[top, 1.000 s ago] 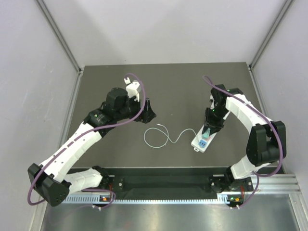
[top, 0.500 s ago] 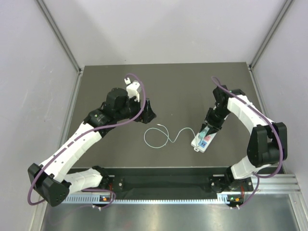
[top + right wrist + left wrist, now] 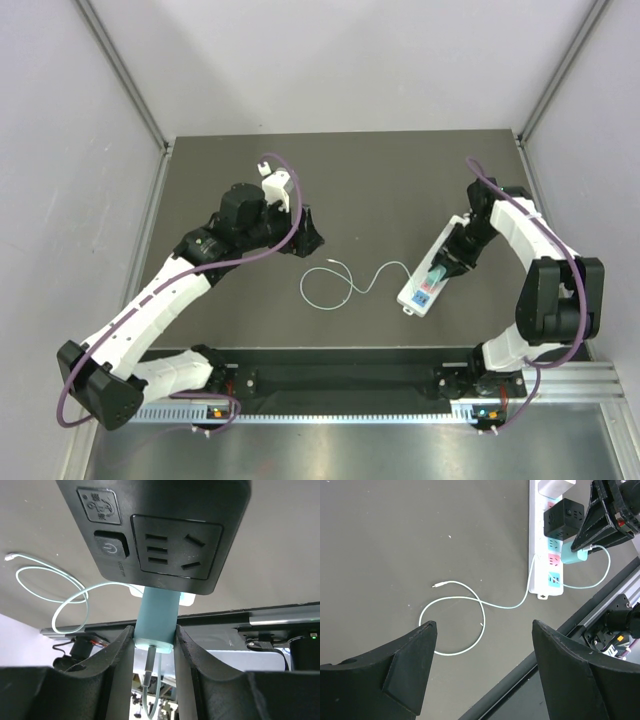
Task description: Insert the plug
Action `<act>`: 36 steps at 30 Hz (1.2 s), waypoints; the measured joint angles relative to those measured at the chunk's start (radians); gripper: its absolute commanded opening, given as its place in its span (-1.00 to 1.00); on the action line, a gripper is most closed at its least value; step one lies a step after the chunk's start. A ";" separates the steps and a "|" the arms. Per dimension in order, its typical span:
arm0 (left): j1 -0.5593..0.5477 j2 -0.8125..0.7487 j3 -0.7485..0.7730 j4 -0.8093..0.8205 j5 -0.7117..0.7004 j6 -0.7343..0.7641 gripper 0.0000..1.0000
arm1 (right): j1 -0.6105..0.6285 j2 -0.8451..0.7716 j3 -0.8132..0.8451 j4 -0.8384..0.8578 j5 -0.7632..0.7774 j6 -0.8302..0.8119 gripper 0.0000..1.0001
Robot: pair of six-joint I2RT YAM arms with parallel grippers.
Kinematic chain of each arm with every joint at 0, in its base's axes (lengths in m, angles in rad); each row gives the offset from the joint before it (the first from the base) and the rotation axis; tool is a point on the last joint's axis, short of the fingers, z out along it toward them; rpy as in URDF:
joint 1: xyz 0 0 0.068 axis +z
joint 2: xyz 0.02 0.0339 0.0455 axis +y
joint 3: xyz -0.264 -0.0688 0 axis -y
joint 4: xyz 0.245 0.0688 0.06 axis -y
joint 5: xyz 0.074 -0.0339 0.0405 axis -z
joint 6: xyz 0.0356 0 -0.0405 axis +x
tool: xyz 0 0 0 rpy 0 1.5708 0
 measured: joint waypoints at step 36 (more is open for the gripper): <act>0.000 0.000 0.000 0.000 -0.010 0.000 0.63 | 0.000 0.078 -0.025 0.041 -0.046 -0.029 -1.00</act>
